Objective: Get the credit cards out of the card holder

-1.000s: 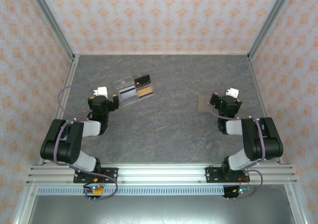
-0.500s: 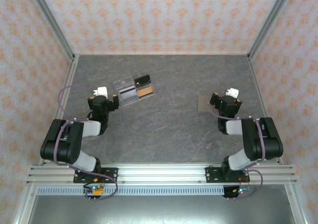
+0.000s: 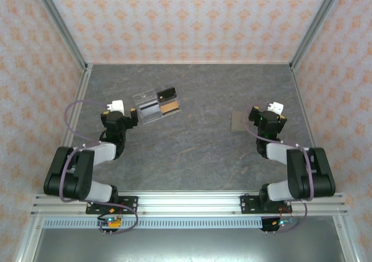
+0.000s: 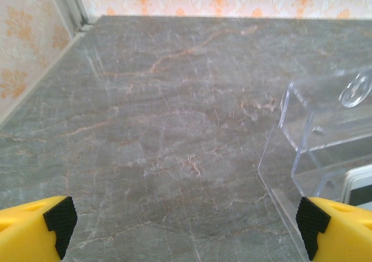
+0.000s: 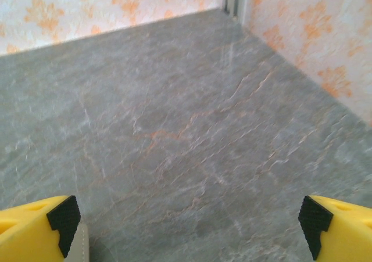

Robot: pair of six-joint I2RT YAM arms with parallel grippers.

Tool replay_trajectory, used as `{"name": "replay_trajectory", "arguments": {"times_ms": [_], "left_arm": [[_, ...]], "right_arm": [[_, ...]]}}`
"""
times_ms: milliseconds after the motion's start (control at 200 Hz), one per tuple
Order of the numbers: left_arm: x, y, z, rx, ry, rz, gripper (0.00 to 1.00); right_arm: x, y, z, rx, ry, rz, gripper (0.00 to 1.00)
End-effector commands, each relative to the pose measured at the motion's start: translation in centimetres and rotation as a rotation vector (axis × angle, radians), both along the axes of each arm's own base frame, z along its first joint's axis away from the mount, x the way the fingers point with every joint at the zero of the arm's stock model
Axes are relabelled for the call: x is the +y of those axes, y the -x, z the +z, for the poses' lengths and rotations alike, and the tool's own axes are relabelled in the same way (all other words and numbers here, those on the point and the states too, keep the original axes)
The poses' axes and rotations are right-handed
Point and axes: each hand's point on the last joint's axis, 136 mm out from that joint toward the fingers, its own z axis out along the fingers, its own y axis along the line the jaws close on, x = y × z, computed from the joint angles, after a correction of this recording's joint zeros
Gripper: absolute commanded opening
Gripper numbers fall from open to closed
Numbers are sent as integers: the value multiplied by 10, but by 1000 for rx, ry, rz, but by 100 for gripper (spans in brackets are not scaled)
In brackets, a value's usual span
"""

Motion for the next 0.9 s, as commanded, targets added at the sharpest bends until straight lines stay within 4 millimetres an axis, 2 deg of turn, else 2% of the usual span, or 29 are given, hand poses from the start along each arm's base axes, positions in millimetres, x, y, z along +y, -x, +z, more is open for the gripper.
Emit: {"name": "replay_trajectory", "arguments": {"times_ms": [0, 85, 160, 240, 305, 415, 596, 761, 896], "left_arm": [[9, 9, 26, -6, 21, 55, 100], [10, 16, 46, -12, 74, 81, 100], [8, 23, 65, -5, 133, 94, 100], [1, 28, 81, -2, 201, 75, 100], [5, 34, 88, -10, 272, 141, 100], [-3, 33, 91, 26, 381, 155, 100], [-31, 25, 88, 58, 535, 64, 100], [-54, 24, 81, 106, 549, -4, 100], [-74, 25, 75, 135, 546, -57, 100]], "right_arm": [[-18, 8, 31, -10, -13, -122, 99], [-25, 13, 49, 27, -76, -201, 99], [-20, 14, 58, 122, -113, -196, 99], [-12, 14, 57, 208, -161, -182, 99], [0, 11, 55, 256, -237, -152, 99], [37, 2, 35, 377, -400, -13, 99], [76, -3, -13, 525, -611, 68, 85], [88, -4, -50, 625, -681, 61, 70], [94, -8, -63, 677, -635, 64, 65]]}}
